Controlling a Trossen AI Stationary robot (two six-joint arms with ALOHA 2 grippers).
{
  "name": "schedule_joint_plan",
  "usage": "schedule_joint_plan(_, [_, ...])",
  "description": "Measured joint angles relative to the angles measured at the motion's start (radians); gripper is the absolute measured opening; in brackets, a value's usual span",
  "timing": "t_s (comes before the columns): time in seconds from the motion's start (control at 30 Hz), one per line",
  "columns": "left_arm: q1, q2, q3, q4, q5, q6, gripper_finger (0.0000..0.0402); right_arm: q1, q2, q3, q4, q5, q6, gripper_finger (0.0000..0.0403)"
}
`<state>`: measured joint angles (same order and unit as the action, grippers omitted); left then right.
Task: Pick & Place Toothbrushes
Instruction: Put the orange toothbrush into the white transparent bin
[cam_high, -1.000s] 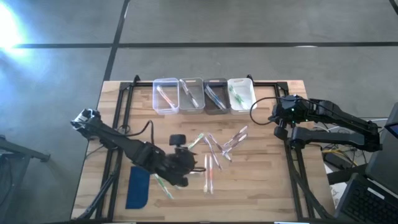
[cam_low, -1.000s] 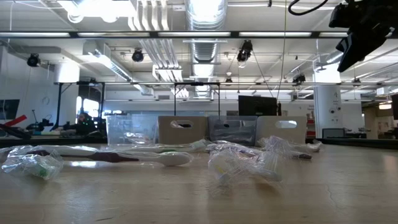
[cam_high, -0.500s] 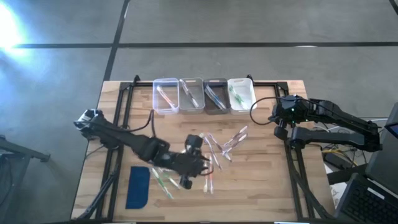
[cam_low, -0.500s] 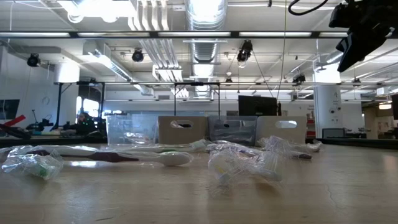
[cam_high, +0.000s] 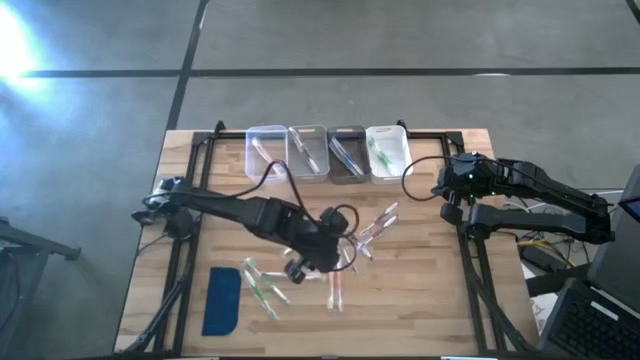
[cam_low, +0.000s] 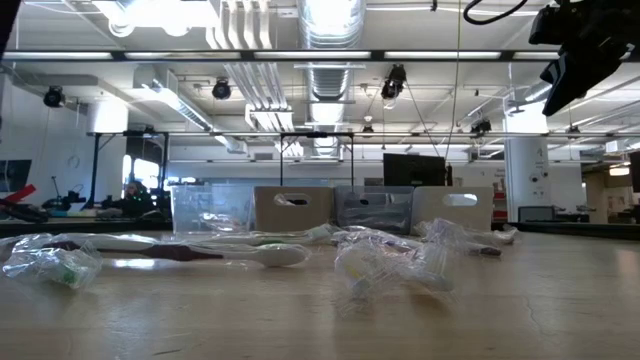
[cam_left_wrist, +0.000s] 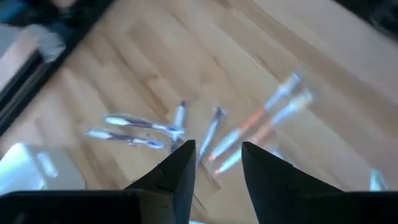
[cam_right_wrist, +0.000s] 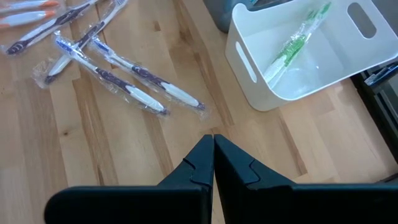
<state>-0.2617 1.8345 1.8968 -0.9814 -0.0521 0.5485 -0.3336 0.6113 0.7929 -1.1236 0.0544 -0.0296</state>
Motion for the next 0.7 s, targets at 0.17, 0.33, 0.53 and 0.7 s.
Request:
schedule_joint_plan(0.17, [0.005, 0.017, -0.006, -0.143, 0.125, 0.216, 0.0135, 0.000, 0.000, 0.000, 0.000, 0.000, 0.000, 0.0008])
schedule_joint_plan(0.33, [0.004, 0.013, -0.064, -0.182, 0.163, 0.396, 0.0135, 0.000, 0.000, 0.000, 0.000, 0.000, 0.000, 0.0008])
schedule_joint_plan(0.53, [0.004, 0.012, -0.183, -0.075, 0.168, 0.550, 0.0135, 0.000, 0.000, 0.000, 0.000, 0.000, 0.000, 0.0008])
schedule_joint_plan(0.7, [0.002, 0.012, -0.279, 0.078, 0.166, 0.591, 0.0136, 0.000, 0.000, 0.000, 0.000, 0.000, 0.000, 0.0008])
